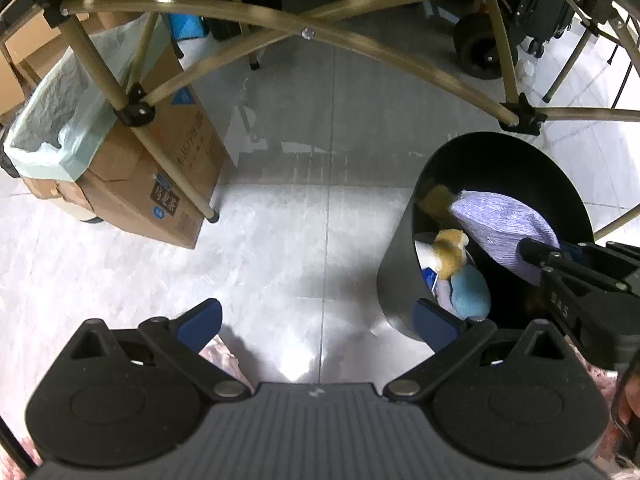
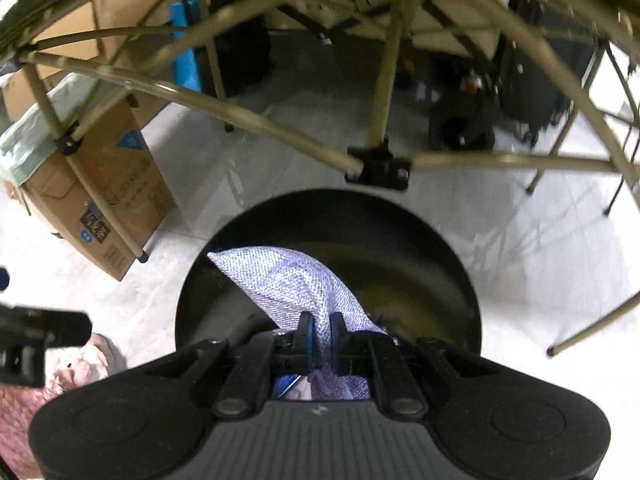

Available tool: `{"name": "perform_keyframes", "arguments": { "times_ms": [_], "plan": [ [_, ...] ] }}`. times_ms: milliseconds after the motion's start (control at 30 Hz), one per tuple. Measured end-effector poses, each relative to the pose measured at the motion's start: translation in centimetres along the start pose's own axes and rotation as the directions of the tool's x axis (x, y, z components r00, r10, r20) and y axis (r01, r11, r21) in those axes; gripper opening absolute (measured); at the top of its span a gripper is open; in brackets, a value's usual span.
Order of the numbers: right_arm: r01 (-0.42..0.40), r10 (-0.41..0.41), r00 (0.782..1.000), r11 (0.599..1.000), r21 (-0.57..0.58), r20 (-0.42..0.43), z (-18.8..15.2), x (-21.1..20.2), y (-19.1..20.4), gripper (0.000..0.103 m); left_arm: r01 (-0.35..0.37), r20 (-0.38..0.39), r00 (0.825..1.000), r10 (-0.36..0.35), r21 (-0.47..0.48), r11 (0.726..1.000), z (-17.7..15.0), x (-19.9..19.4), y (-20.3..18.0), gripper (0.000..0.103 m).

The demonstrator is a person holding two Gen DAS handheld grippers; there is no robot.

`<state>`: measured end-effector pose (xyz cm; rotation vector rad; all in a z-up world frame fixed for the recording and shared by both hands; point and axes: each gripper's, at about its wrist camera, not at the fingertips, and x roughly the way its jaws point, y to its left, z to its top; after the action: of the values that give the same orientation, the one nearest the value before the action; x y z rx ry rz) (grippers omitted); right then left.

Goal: Collect trash
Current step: 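Move the right tool over the bin and open it to drop the purple bag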

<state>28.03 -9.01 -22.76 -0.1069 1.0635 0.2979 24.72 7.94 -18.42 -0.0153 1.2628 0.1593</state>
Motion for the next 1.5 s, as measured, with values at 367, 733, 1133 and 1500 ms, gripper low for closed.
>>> {"name": "perform_keyframes", "arguments": {
  "times_ms": [367, 733, 1133, 1500],
  "plan": [
    [-0.013, 0.015, 0.998, 0.999, 0.046, -0.061, -0.5, 1.4, 0.0, 0.008, 0.004, -0.04, 0.999, -0.005, -0.033, 0.999, -0.1, 0.5, 0.5, 0.103],
    [-0.016, 0.022, 0.998, 0.996, 0.087, -0.065, -0.6, 1.3, -0.9, 0.037, 0.001, -0.048, 0.999, -0.002, -0.029, 1.0, 0.0, 0.7, -0.1, 0.103],
    [0.027, -0.02, 0.997, 0.996, 0.084, -0.079, -0.3, 1.4, -0.8, 0.103, -0.009, -0.06, 0.998, 0.008, -0.026, 1.0, 0.0, 1.1, -0.1, 0.103],
    [0.034, -0.028, 0.997, 0.996, 0.08, -0.074, -0.4, 1.5, -0.9, 0.103, -0.009, -0.06, 0.998, 0.007, -0.025, 1.0, 0.0, 1.1, -0.1, 0.103]
  ]
}}
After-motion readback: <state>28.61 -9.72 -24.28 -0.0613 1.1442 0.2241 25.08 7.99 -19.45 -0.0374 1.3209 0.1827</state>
